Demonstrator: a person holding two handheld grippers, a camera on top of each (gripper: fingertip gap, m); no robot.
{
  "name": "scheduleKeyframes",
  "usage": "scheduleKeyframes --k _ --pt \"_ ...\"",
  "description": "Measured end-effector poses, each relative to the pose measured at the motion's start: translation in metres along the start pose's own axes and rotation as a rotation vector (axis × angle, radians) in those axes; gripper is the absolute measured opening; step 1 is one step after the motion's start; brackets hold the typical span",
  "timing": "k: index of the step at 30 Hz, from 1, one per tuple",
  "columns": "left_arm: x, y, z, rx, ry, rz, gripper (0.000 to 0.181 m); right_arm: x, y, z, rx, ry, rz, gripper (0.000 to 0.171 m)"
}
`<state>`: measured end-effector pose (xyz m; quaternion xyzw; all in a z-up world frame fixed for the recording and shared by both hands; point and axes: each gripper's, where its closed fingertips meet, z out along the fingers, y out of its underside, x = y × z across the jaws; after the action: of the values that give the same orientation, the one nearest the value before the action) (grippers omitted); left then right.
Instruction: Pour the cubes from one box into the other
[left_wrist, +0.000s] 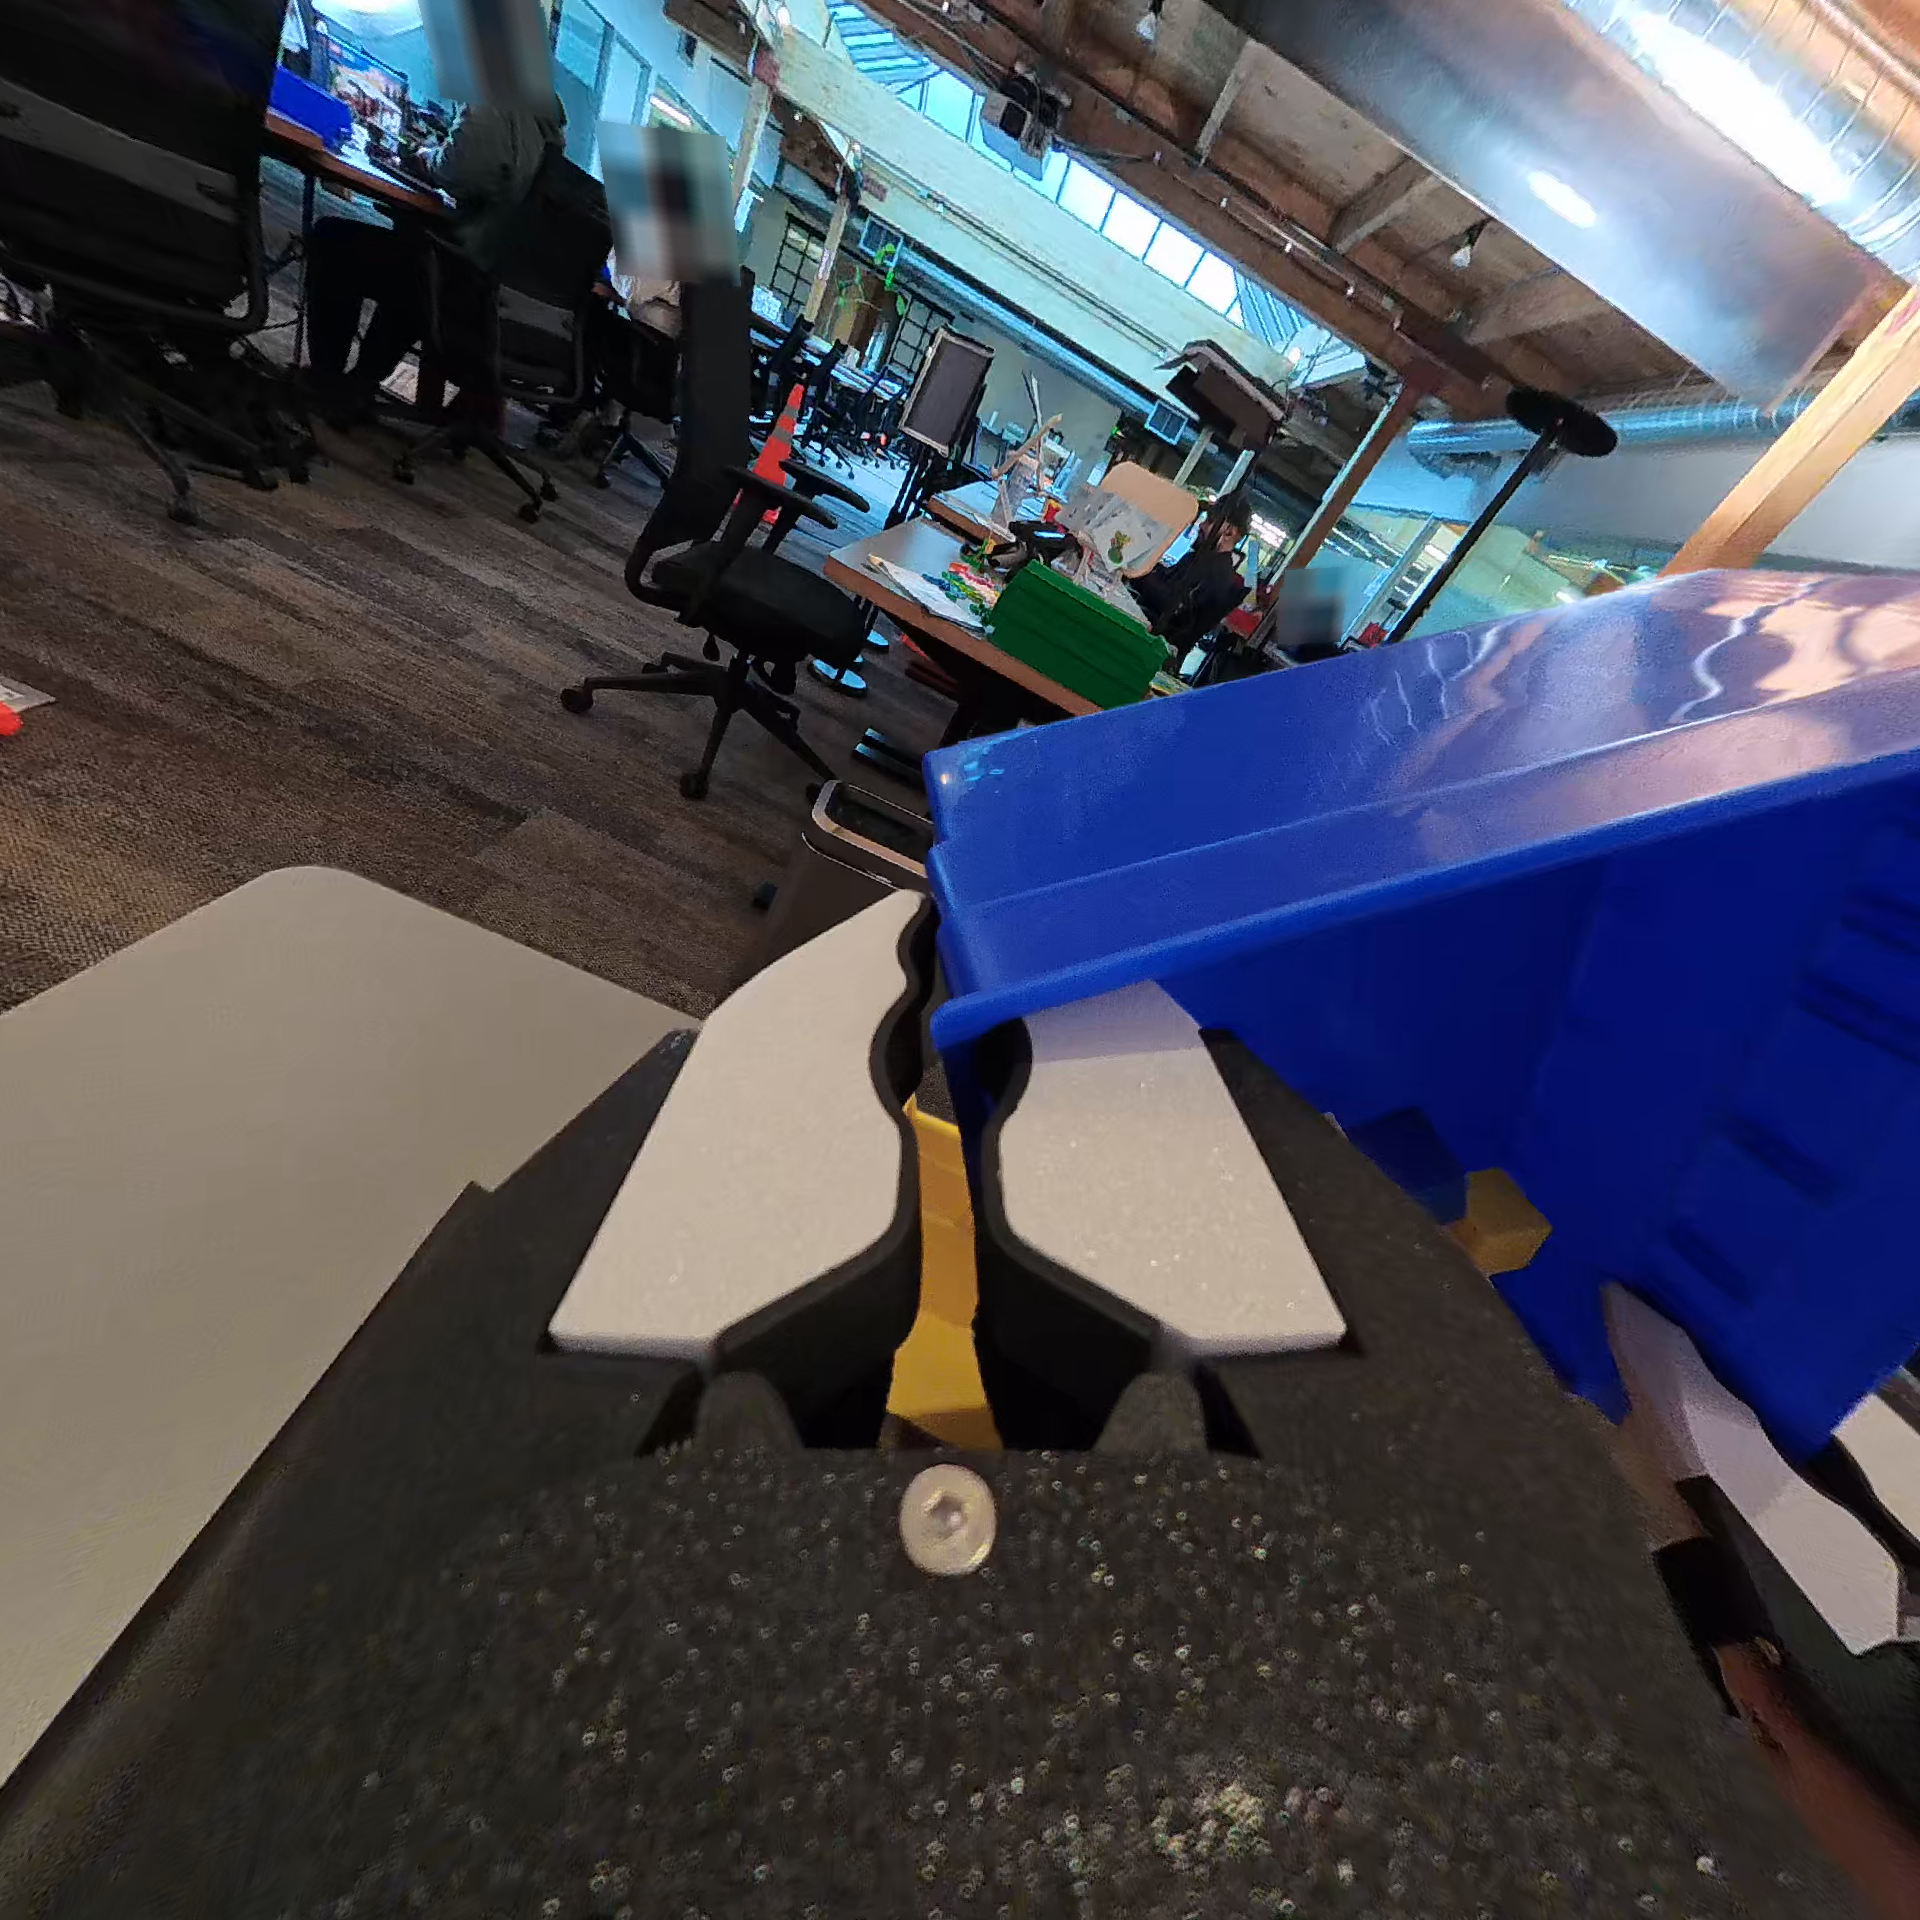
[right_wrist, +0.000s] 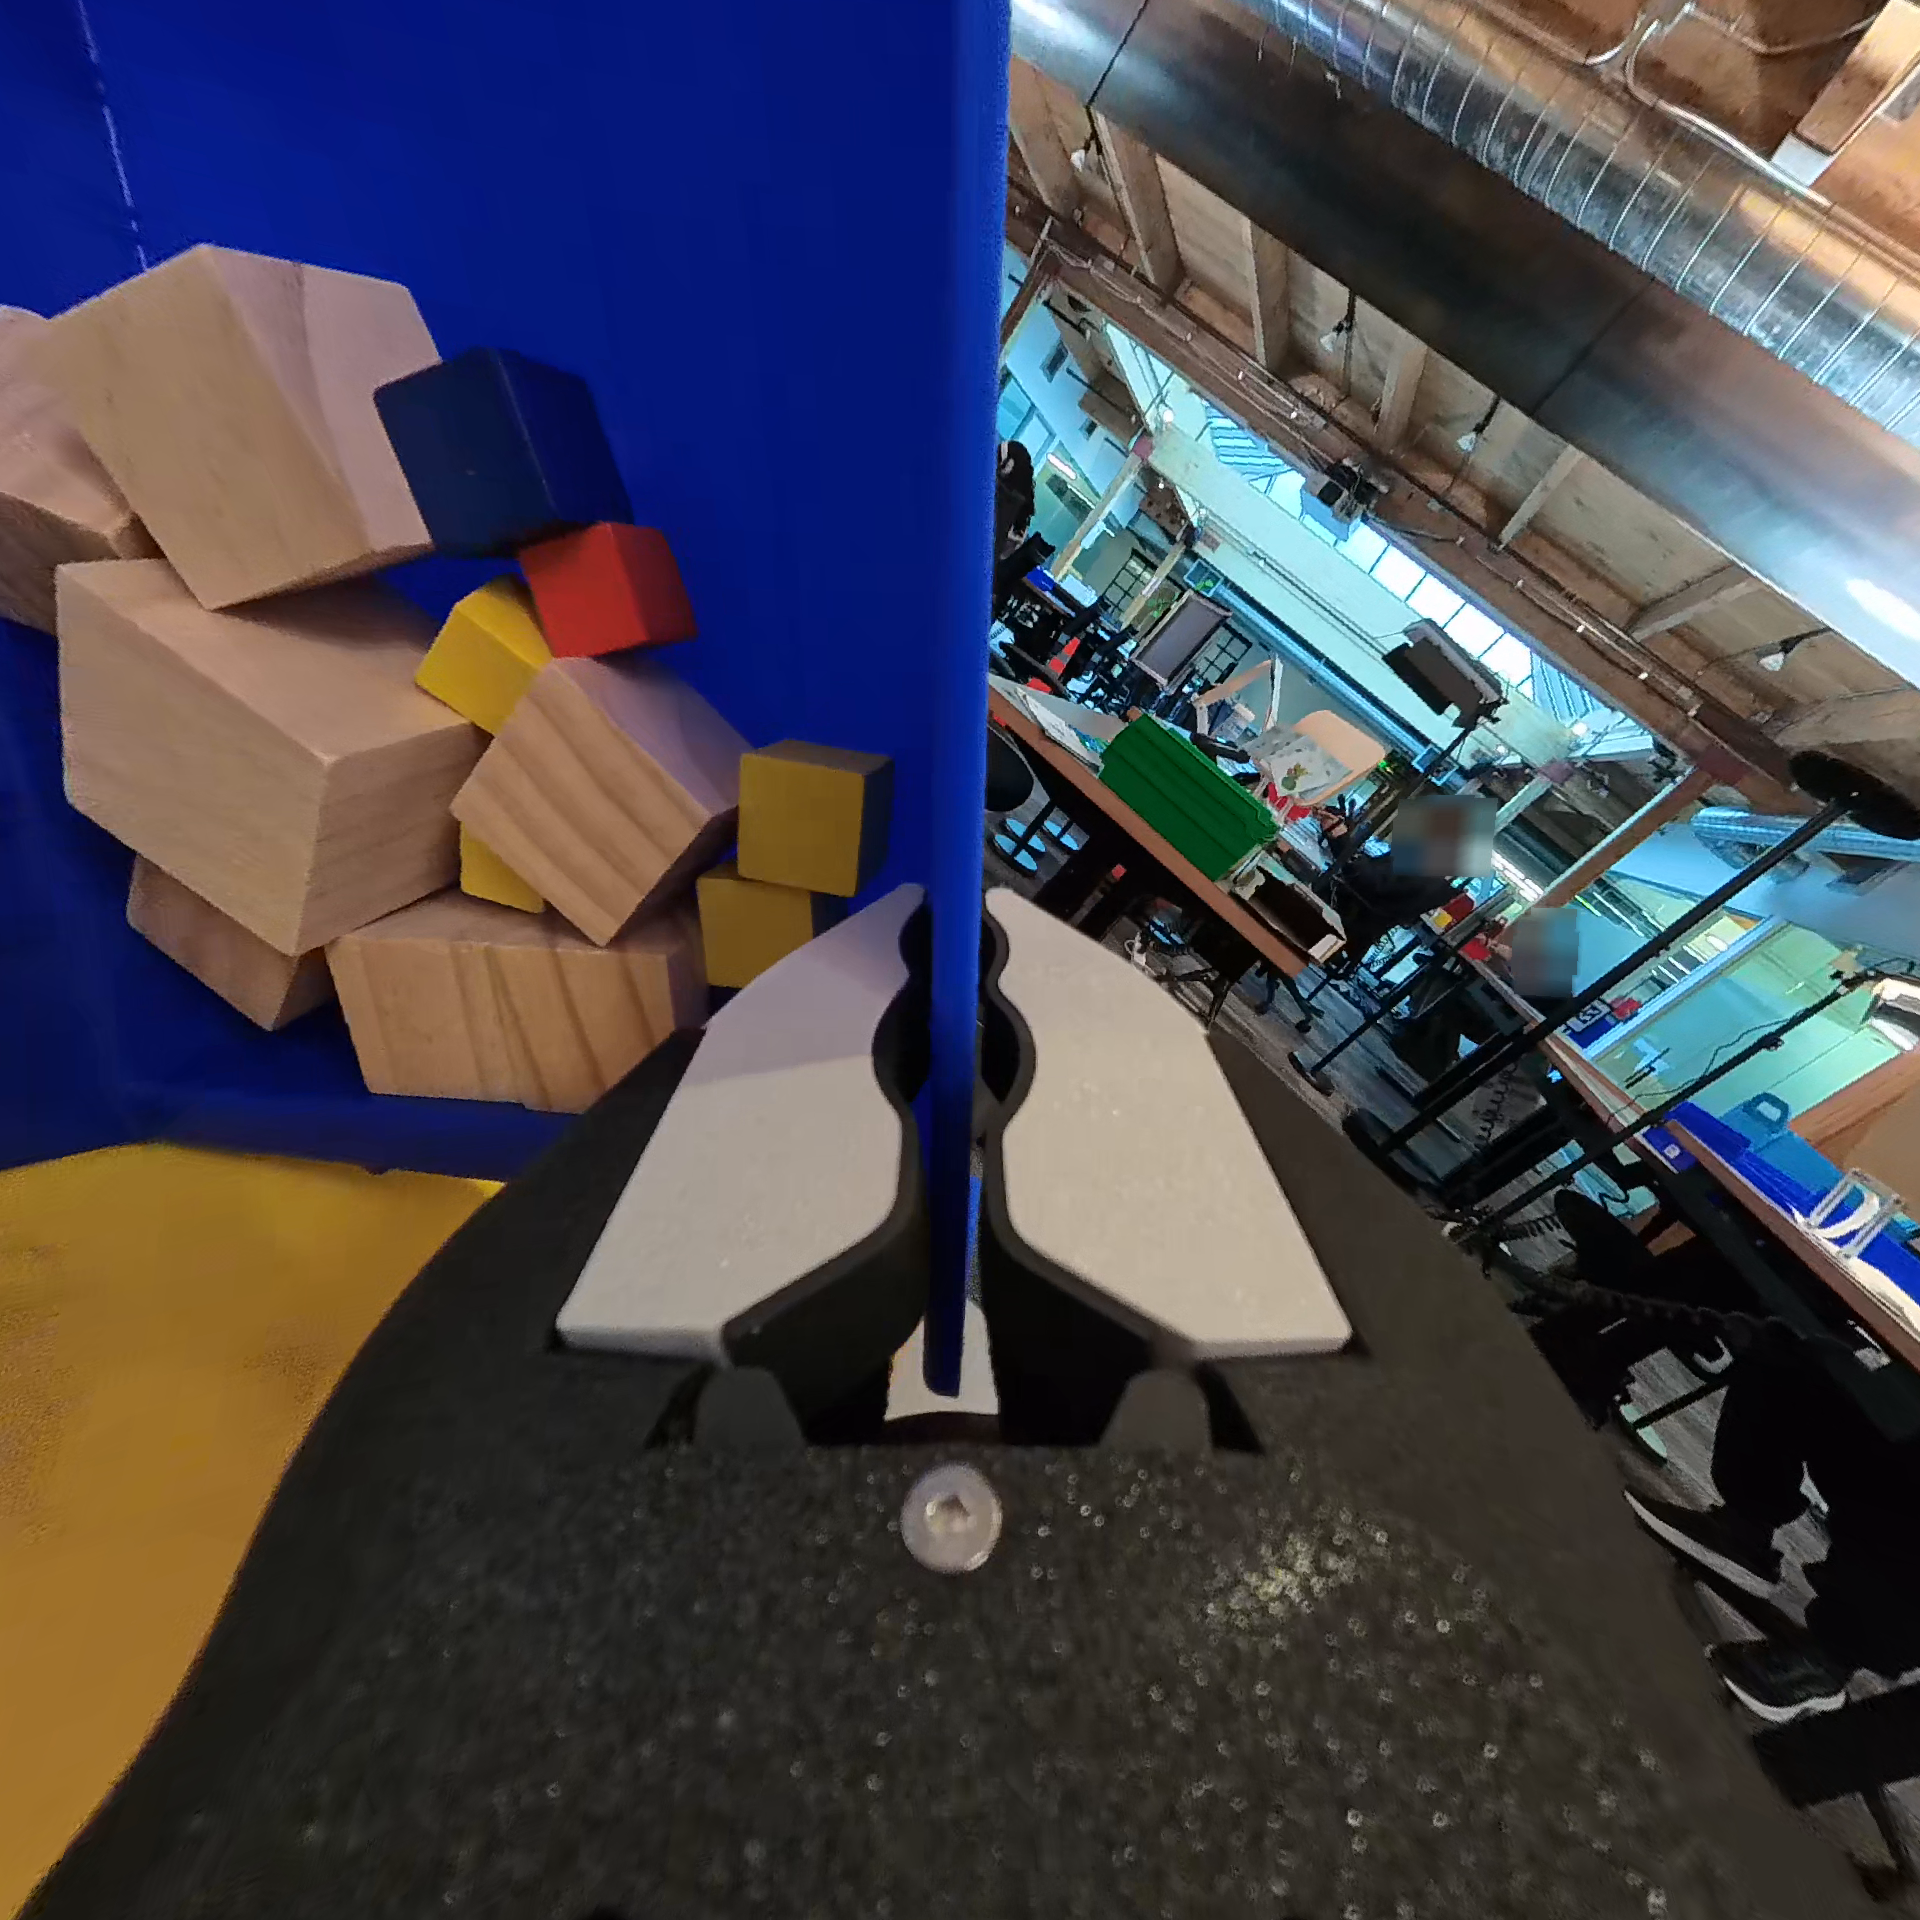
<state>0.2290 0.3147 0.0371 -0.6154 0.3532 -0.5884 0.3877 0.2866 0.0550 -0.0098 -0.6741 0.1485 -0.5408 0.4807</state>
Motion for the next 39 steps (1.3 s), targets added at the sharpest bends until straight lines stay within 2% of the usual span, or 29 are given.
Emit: scheduleKeyframes --k 5,14,21,25,30,34,39 --pt "-0.003 -0.005 -0.003 0.030 0.023 -0.016 0.004 -0.004 -0.001 0.002 0.015 -0.008 -0.012 0.005" --pt "0.007 -0.031 -0.026 0.185 0.063 0.038 0.004 -0.009 -0.011 0.007 0.114 0.038 -0.060 0.005" --pt "-0.005 -0.019 -0.042 0.214 0.008 0.007 0.004 -0.018 -0.009 0.011 0.117 0.007 -0.057 0.005" --pt "0.005 -0.023 -0.052 0.287 0.031 0.022 0.004 -0.013 -0.011 0.007 0.148 0.036 -0.057 0.005" --pt "0.004 -0.018 -0.049 0.245 -0.001 0.034 0.004 -0.014 -0.005 0.009 0.132 0.015 -0.040 0.005" --pt "0.003 -0.019 -0.050 0.263 0.018 0.013 0.004 -0.013 -0.007 0.008 0.146 0.024 -0.046 0.005" --pt "0.015 -0.030 -0.054 0.293 0.019 0.074 0.004 -0.008 -0.010 0.009 0.168 0.039 -0.033 0.005"
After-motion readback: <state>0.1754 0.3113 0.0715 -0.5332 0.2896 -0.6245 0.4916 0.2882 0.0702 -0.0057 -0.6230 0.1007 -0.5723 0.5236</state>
